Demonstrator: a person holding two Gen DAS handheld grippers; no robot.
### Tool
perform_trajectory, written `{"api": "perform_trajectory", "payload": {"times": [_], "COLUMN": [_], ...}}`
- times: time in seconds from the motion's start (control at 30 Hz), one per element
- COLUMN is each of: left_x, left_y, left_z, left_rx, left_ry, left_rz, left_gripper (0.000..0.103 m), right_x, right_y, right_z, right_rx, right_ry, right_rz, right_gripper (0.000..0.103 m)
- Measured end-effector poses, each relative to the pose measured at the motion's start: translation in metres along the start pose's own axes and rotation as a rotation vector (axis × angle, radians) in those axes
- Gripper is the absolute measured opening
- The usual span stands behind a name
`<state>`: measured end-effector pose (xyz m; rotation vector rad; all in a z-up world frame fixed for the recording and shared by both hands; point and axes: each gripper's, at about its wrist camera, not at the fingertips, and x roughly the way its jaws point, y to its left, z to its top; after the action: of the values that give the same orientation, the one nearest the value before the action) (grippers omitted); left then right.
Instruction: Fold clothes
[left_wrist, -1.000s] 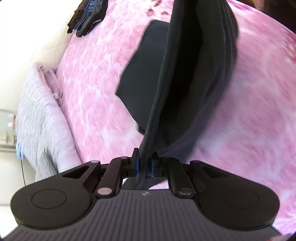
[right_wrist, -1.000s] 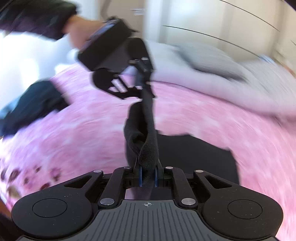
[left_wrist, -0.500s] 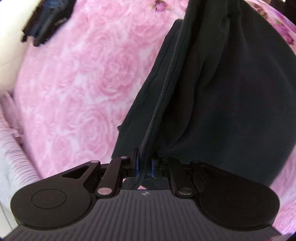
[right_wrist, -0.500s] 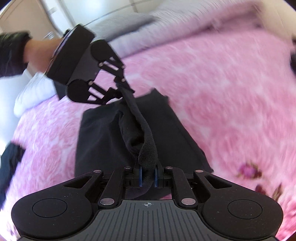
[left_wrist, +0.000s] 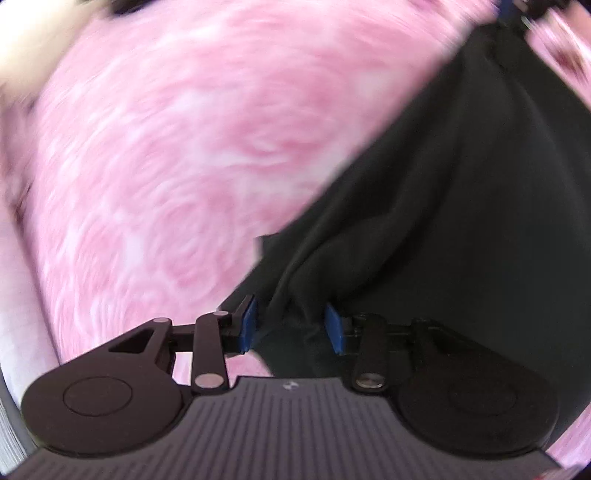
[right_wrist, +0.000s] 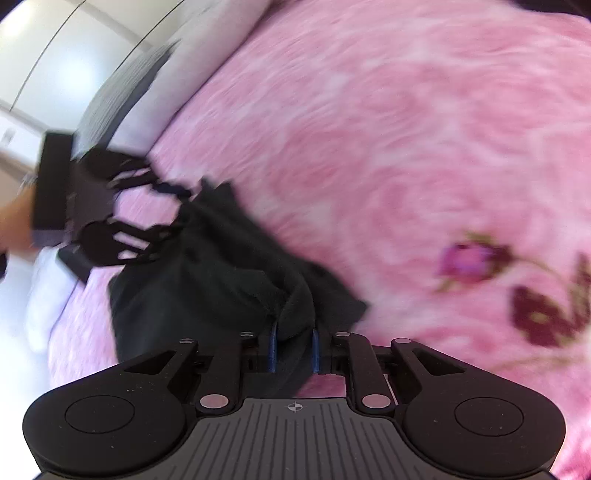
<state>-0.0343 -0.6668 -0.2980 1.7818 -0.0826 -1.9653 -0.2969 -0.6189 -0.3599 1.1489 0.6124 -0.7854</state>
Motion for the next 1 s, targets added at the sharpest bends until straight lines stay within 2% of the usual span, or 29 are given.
{"api": "perform_trajectory", "payload": {"times": [0.07,0.17,0.23,0.3,0.4,0.53,0.73,0.83,0.9,1.0], "left_x": [-0.010,-0.027,-0.036,-0.045,-0.045,-0.022,0.025,0.022,0.020,0.021], "left_y": [0.017,0.037,0.044,0.041,0.027,0.007,0.014,0.012,0.011,0.013], "left_z": [-0.013,-0.038,-0.052,-0.058,-0.052,-0.036,-0.023,-0.020,-0.019,-0.018], "left_rx": [-0.138,-0.328,-0.437,-0.509,-0.528,-0.541,-0.644,-0.588,-0.556,-0.572], "left_ry": [-0.007,-0.010,-0.043,-0.094,-0.139,-0.160,-0.130,-0.125,-0.124,-0.110], "left_rz": [0.036,0.073,0.047,-0.025,-0.138,-0.252,-0.266,-0.248,-0.239,-0.245], "left_gripper": [0.036,0.035,0.031,0.031,0.031,0.031,0.034,0.034,0.034,0.034], "right_x": [-0.012,-0.030,-0.038,-0.040,-0.032,-0.008,0.007,0.011,0.007,-0.003], "right_y": [-0.002,-0.002,0.003,0.011,0.022,0.024,0.014,-0.001,0.003,0.014], "right_z": [-0.004,-0.013,-0.018,-0.022,-0.025,-0.025,-0.014,-0.007,-0.006,-0.013], "right_rx": [0.044,0.085,0.078,0.040,-0.006,0.063,0.070,0.120,0.069,-0.028], "right_ry": [-0.039,-0.099,-0.116,-0.110,-0.085,-0.033,-0.038,-0.048,-0.053,-0.059], "right_rz": [-0.041,-0.139,-0.174,-0.170,-0.152,-0.127,-0.139,-0.180,-0.220,-0.297], "right_gripper": [0.025,0.026,0.026,0.026,0.026,0.026,0.026,0.026,0.026,0.026]}}
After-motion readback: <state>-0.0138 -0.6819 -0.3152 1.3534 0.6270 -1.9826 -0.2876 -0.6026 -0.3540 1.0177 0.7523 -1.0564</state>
